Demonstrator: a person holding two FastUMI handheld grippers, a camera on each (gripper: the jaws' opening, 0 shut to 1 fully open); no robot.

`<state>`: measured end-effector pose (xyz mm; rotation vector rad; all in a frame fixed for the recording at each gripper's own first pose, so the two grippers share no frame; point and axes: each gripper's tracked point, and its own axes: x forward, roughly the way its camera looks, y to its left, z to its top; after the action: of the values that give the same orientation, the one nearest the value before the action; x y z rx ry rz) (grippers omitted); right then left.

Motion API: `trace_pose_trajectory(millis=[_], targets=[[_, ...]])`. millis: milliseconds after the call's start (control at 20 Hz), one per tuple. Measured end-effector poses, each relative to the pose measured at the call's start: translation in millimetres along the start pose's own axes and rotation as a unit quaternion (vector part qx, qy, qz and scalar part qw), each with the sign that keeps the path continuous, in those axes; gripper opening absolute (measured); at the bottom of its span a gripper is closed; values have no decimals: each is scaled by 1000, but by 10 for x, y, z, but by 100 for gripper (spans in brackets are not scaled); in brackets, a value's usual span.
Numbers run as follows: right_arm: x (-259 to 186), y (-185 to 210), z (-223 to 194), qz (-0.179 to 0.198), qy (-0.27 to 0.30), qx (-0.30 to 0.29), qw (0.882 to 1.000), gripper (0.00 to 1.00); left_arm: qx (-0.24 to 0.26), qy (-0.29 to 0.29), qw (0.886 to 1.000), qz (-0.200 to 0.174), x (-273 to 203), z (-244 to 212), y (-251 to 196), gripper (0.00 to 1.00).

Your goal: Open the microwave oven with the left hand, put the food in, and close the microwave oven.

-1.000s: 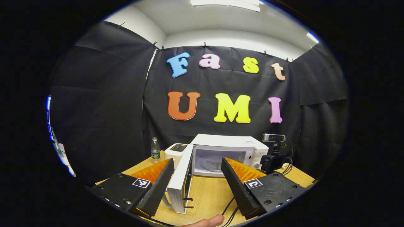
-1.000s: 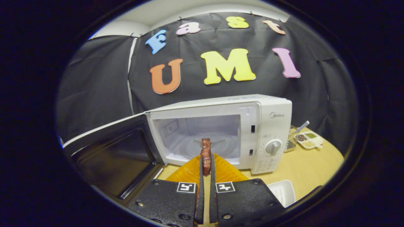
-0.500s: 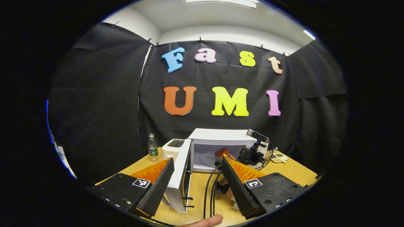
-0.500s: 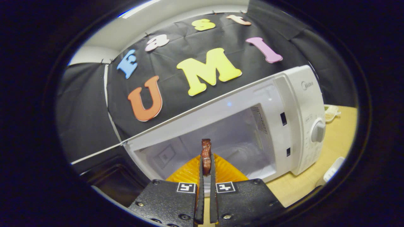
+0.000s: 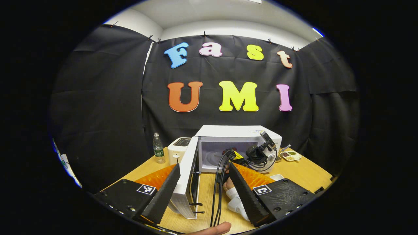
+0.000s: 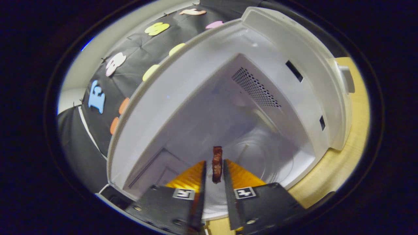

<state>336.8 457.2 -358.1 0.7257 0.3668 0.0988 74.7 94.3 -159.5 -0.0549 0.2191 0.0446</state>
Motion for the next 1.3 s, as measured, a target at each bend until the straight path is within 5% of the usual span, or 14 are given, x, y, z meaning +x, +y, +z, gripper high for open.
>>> trace_pose_trajectory(millis=[100, 450, 800, 950, 1300], targets=[[21, -104, 15, -10, -8, -26, 1000, 99, 1, 5, 1000, -1, -7, -16, -6, 92], [-366, -55, 5, 13, 3, -51, 999, 100, -5, -1, 1000, 0, -151, 20, 29, 92], [-1345, 53, 339, 72, 12, -138, 988, 100, 2, -18, 1000, 11, -366, 77, 158, 92], [-1929, -4, 666, 97, 10, -169, 981, 100, 12, -14, 1000, 18, -430, 6, 262, 92], [-3267, -657, 2049, 37, -52, -235, 970, 99, 17, -29, 999, -5, -550, 126, 282, 92]])
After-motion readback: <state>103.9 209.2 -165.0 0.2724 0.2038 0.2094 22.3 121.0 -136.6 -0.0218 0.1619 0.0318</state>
